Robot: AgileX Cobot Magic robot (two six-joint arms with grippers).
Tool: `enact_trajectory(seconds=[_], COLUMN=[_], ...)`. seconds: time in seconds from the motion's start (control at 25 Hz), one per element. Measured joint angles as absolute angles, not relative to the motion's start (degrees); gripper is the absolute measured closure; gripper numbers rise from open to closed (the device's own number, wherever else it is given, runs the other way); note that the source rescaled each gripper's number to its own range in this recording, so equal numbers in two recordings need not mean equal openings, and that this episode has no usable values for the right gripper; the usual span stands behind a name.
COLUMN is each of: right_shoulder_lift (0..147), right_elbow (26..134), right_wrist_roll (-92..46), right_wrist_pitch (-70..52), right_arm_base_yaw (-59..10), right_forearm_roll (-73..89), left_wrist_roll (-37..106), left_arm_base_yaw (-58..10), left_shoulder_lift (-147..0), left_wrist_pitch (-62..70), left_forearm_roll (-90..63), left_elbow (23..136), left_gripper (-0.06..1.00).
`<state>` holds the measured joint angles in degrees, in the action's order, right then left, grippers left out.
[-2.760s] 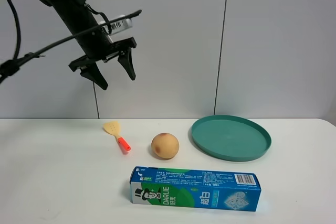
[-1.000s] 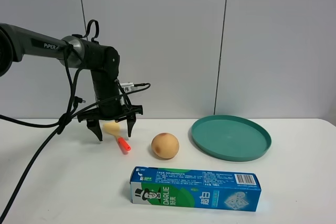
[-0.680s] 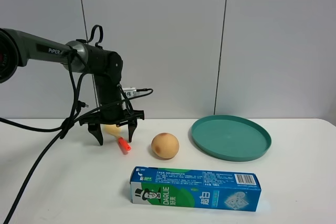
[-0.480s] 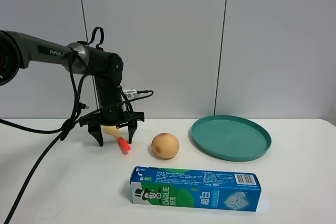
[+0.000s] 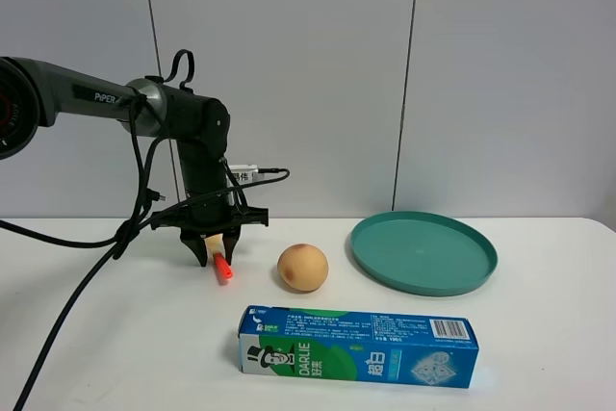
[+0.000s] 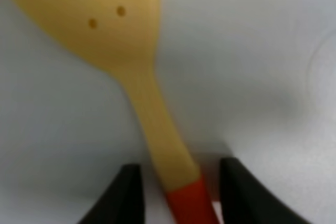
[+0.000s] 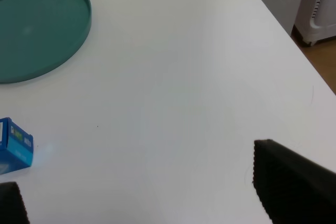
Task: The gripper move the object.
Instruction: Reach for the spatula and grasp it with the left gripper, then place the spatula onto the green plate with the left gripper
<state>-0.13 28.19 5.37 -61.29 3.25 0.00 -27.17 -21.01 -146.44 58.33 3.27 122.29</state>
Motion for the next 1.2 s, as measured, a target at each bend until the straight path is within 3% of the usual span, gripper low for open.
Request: enact_trajectory(seconds=[0.16, 0.2, 0.6, 0.96, 1.2], right_shoulder_lift=[-0.13, -0.13, -0.13, -0.13, -0.13], right_elbow=[28.19, 28.19, 28.19, 28.19, 28.19], right_wrist_roll=[5.37, 5.37, 5.37, 5.37, 5.37], right_wrist_pitch=[-61.29, -61.29, -61.29, -61.29, -61.29], right_arm_base_yaw=[3.25, 3.25, 3.25, 3.25, 3.25], right_forearm_roll=[0.0, 0.0, 0.0, 0.0, 0.0], left_wrist_roll=[-20.51, -18.64, -12.68, 14.0, 18.38], left_arm_base_yaw=[-21.27, -21.29, -21.57, -26.71, -30.97], left_shoulder_lift=[-146.44, -146.44, -140.74, -128.21, -126.52], left_wrist_pitch=[58.29, 58.45, 60.19, 63.73, 56.21], left_forearm_roll=[3.54, 3.67, 4.05, 4.45, 3.89], left_elbow=[122.29, 122.29, 122.47, 122.83, 131.14], left_gripper=[0.9, 0.94, 0.94, 0.94, 0.94])
